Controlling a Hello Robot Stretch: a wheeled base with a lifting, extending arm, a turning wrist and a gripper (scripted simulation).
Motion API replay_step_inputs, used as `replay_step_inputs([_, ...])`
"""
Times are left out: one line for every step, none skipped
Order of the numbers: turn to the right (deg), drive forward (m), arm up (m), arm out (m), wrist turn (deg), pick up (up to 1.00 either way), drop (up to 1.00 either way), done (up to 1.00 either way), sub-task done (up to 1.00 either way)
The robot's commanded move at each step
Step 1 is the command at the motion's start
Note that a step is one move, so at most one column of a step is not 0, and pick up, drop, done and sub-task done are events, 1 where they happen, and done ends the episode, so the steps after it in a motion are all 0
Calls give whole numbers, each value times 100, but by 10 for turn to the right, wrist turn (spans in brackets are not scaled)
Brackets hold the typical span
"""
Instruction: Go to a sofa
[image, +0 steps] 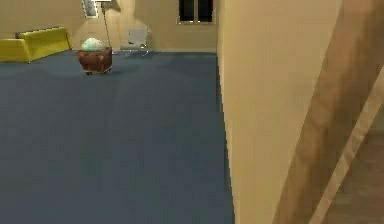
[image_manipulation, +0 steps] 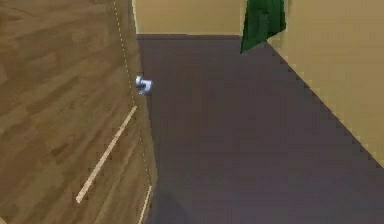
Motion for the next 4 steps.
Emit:
replay_step_inputs([0, 15, 0, 0, 0, 0, 0, 0, 0])
replay_step_inputs([-360, 0, 0, 0, 0, 0, 0, 0, 0])
replay_step_inputs([0, 100, 0, 0, 0, 0, 0, 0, 0])
replay_step_inputs([0, 100, 0, 0, 0, 0, 0, 0, 0])
